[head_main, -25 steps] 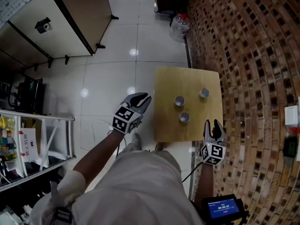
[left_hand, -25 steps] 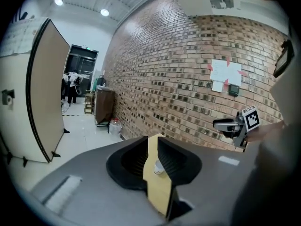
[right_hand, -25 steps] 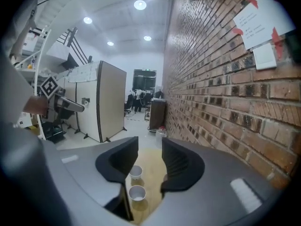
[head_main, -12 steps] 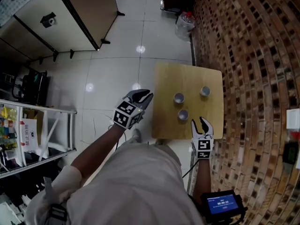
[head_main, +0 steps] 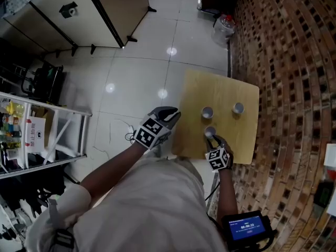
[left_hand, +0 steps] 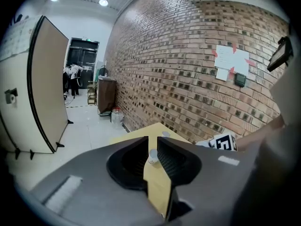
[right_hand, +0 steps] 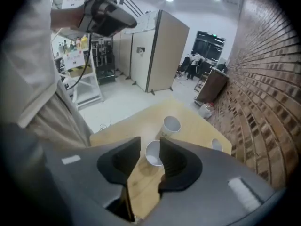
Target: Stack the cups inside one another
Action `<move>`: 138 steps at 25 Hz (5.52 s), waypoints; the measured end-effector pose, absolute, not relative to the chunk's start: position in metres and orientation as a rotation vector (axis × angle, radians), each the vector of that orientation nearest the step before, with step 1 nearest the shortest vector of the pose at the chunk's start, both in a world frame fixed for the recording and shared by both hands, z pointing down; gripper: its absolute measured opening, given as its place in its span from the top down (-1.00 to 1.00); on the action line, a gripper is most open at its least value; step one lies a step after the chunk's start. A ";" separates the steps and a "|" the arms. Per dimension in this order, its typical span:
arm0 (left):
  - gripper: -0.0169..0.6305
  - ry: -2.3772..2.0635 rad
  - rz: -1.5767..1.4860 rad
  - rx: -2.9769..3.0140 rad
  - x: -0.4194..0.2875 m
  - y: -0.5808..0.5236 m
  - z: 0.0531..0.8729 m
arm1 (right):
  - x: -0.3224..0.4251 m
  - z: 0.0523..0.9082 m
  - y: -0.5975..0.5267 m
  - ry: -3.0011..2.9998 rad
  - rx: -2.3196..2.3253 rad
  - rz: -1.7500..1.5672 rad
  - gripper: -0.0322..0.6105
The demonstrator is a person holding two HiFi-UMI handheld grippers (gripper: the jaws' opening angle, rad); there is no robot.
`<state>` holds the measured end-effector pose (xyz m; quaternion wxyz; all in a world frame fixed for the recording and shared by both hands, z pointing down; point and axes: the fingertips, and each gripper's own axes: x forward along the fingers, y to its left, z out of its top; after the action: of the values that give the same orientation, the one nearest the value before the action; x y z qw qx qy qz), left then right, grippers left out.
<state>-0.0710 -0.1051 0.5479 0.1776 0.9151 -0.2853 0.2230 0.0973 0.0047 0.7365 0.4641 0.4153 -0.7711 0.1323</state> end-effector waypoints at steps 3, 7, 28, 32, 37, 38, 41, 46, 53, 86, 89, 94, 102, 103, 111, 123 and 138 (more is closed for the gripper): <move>0.71 -0.827 0.647 2.570 -0.073 -0.102 0.552 | 0.094 0.774 0.005 -1.856 0.909 0.305 0.49; 0.71 -0.865 0.656 2.547 -0.078 -0.103 0.553 | 0.091 0.806 0.004 -1.822 0.815 0.275 0.55; 0.71 -0.978 0.638 2.483 -0.105 -0.110 0.552 | 0.094 0.852 0.003 -1.735 0.752 0.270 0.85; 0.71 -0.974 0.646 2.482 -0.106 -0.111 0.554 | 0.097 0.847 0.000 -1.741 0.777 0.278 0.86; 0.71 -0.966 0.647 2.490 -0.105 -0.113 0.555 | 0.103 0.827 -0.005 -1.751 0.831 0.284 0.87; 0.71 -0.964 0.647 2.493 -0.105 -0.113 0.555 | 0.104 0.821 -0.006 -1.754 0.843 0.283 0.87; 0.71 -0.958 0.648 2.500 -0.104 -0.114 0.556 | 0.109 0.801 -0.012 -1.769 0.883 0.273 0.86; 0.71 -0.931 0.668 2.503 -0.101 -0.115 0.562 | 0.115 0.759 -0.035 -1.803 0.949 0.225 0.86; 0.72 -0.910 0.724 2.535 -0.093 -0.115 0.567 | 0.107 0.720 -0.070 -1.843 0.982 0.162 0.86; 0.73 -0.997 0.740 2.474 -0.116 -0.104 0.574 | 0.087 0.820 -0.116 -1.773 0.668 0.207 0.86; 0.73 -1.016 0.730 2.465 -0.119 -0.105 0.573 | 0.086 0.826 -0.118 -1.769 0.655 0.215 0.86; 0.73 -1.036 0.739 2.453 -0.123 -0.103 0.575 | 0.082 0.831 -0.121 -1.772 0.661 0.225 0.86; 0.73 -1.048 0.745 2.443 -0.125 -0.099 0.577 | 0.079 0.836 -0.122 -1.783 0.673 0.248 0.77; 0.73 -1.049 0.745 2.442 -0.126 -0.099 0.576 | 0.078 0.835 -0.122 -1.786 0.674 0.247 0.72; 0.73 -1.044 0.740 2.465 -0.121 -0.099 0.573 | 0.072 0.802 -0.116 -1.863 0.775 0.236 0.66; 0.73 -0.977 0.709 2.563 -0.107 -0.107 0.555 | 0.061 0.579 -0.111 -2.284 1.376 0.300 0.38; 0.71 -0.976 0.536 2.695 -0.068 -0.138 0.533 | 0.164 0.482 -0.049 -2.110 1.825 -0.072 0.22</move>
<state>-0.0678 -0.1385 0.5326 0.1123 0.9183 -0.3327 0.1827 0.1645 -0.0492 0.4822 0.1746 0.6438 -0.7445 -0.0254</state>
